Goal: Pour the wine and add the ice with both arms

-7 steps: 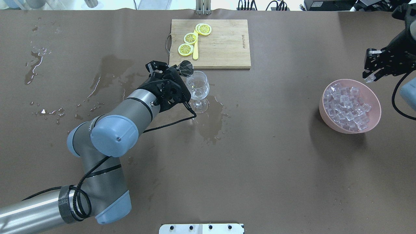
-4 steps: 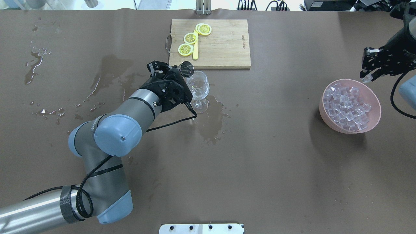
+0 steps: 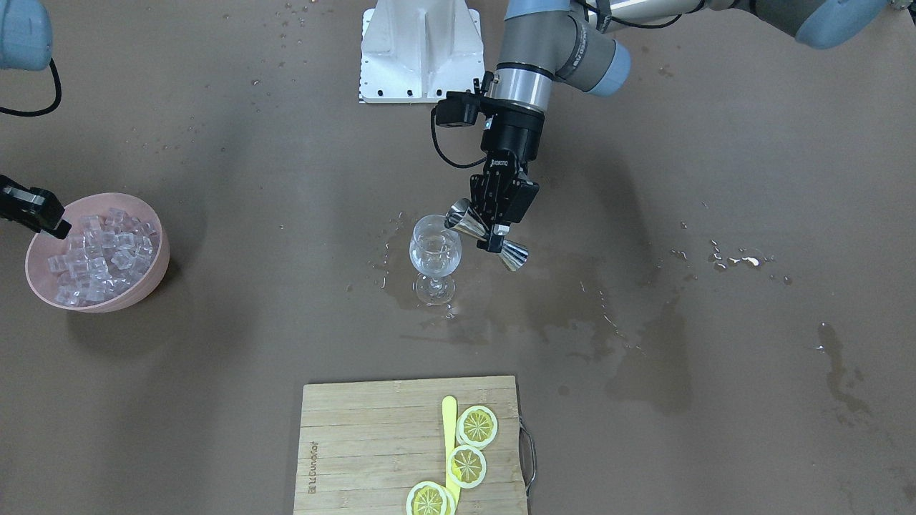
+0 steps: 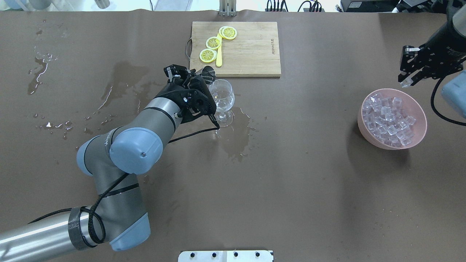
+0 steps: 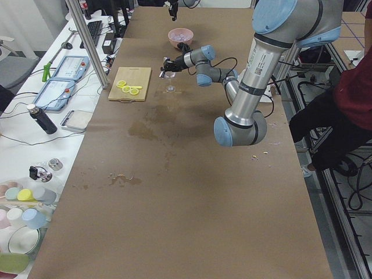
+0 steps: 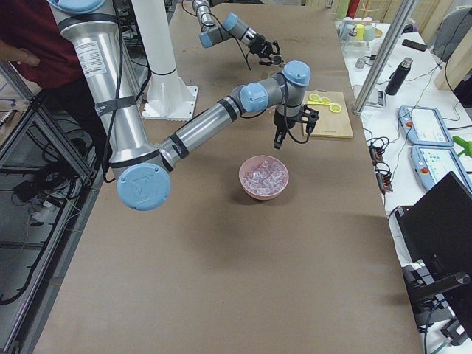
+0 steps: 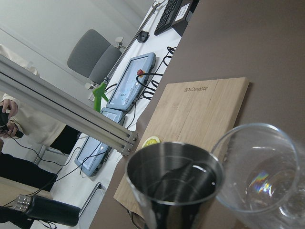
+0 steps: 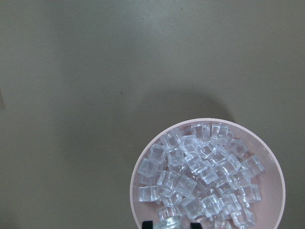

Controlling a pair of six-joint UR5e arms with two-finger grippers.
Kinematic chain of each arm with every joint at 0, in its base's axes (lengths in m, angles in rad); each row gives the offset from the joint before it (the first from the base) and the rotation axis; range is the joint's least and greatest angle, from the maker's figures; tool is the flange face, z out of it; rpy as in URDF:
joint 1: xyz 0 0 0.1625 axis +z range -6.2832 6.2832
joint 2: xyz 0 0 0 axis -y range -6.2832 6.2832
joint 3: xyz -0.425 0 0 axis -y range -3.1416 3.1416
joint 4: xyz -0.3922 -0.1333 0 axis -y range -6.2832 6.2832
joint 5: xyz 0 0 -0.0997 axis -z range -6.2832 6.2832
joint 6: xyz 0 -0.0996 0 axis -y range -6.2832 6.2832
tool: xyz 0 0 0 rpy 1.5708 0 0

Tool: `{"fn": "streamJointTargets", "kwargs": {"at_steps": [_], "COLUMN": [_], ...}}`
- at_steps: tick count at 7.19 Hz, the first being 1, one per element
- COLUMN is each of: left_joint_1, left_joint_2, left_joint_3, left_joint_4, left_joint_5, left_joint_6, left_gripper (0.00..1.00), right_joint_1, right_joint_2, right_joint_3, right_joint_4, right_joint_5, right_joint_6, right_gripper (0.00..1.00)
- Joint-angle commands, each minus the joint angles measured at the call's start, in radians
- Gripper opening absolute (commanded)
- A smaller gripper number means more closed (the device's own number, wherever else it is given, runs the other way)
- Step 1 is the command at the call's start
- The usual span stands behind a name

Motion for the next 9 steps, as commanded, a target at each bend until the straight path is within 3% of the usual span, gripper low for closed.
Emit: {"fn": "streamJointTargets", "kwargs": {"at_steps": [1, 9], "left_joint_1": [0.001, 0.005], "left_joint_2": [-0.008, -0.031], "left_joint_3": [0.004, 0.035], "left_joint_4": [0.017, 0.063], "left_joint_5": [0.030, 0.096], "left_joint_6": [0.045, 0.111], "left_gripper": [0.00, 0.00], "right_joint_1": [0.001, -0.001], "right_joint_2": [0.035, 0.052], "right_joint_3": [-0.001, -0.001], "right_joint_4": [-0.038, -0.052], "right_joint_5": [0.007, 0.010], "right_joint_6": [0.000, 0.000], "right_gripper": [0.15, 0.15]}}
